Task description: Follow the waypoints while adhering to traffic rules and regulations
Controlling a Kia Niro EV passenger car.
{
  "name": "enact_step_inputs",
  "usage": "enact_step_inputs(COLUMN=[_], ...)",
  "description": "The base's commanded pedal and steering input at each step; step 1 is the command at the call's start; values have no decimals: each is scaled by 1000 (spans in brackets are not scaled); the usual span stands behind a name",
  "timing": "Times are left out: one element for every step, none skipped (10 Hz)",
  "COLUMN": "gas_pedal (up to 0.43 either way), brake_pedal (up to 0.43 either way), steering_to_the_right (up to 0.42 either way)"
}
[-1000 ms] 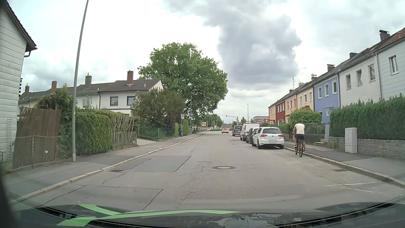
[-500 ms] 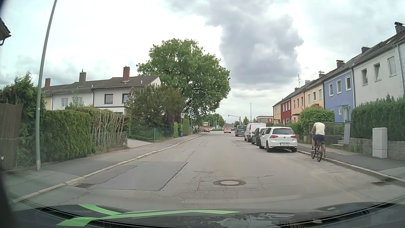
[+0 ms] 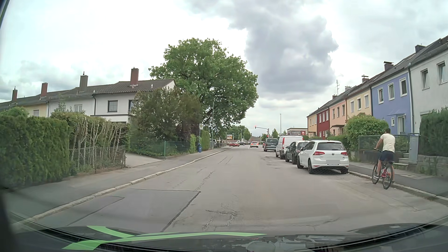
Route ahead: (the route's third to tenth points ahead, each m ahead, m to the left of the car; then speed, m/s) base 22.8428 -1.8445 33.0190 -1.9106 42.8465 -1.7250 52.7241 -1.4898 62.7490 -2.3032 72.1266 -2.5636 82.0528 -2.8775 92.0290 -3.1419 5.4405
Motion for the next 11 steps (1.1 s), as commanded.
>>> enact_step_inputs(gas_pedal=[110,110,110,110,110,110,98,98,98,110,110], brake_pedal=[0,0,0,0,0,0,0,0,0,0,0], steering_to_the_right=[-7,-6,-4,-3,0,2,3,4,7,11,13])
